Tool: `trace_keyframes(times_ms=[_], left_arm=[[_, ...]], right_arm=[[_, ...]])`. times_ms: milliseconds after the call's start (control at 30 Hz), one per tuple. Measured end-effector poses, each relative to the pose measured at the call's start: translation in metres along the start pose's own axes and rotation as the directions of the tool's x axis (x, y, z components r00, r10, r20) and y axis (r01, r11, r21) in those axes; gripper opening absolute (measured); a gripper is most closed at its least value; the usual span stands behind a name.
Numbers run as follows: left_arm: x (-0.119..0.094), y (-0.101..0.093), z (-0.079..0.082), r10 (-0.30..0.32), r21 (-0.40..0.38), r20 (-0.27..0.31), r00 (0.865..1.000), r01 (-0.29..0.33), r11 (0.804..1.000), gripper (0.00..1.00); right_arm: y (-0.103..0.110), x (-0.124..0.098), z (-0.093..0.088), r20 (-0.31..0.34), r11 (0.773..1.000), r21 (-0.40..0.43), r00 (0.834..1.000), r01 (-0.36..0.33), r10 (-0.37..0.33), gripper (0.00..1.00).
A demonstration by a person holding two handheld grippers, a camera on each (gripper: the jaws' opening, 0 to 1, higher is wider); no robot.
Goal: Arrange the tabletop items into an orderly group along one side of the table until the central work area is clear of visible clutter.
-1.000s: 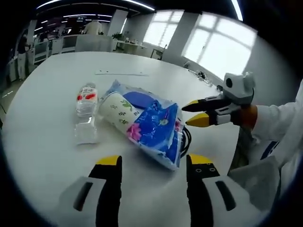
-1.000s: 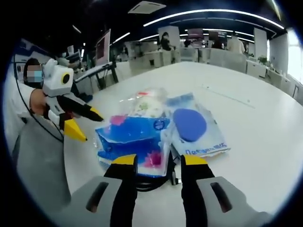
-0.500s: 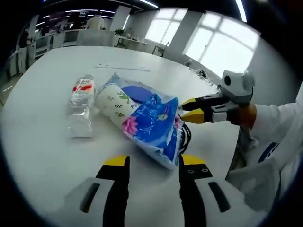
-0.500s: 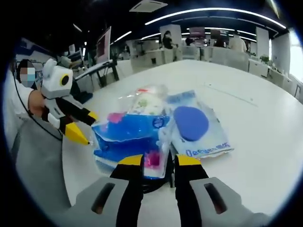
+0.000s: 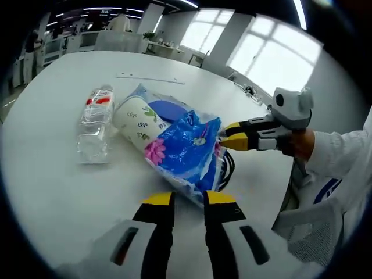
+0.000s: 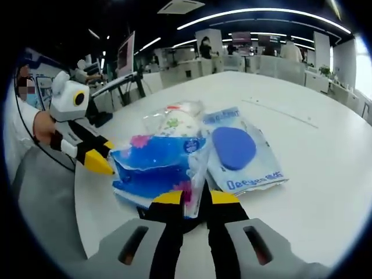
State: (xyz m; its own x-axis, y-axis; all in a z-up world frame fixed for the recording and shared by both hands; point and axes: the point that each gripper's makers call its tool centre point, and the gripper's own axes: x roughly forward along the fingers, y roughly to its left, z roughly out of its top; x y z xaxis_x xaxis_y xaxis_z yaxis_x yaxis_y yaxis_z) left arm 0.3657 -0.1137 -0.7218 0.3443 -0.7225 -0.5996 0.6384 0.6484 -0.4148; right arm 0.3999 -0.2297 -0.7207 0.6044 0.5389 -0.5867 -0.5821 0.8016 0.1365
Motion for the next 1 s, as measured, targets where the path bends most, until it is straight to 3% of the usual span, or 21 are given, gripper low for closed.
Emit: trace_keyframes(times_ms=[533,1000], left_arm=[[-0.001,-0.004,-0.002,-0.006,0.019,-0.008,1.000,0.007,1.000,0.03],[-0.012,-0.017,0.015,-0.031,0.043,0.015,0.999,0.031,0.999,0.00]], right_arm=[[0.005,-0.005,0.001,0.017,1.000,0.022,1.000,-0.007,0.007,0.01],[0.007,-0.028,0.017,0.069,1.000,0.028,0.997,0.012,-0.014,0.00]])
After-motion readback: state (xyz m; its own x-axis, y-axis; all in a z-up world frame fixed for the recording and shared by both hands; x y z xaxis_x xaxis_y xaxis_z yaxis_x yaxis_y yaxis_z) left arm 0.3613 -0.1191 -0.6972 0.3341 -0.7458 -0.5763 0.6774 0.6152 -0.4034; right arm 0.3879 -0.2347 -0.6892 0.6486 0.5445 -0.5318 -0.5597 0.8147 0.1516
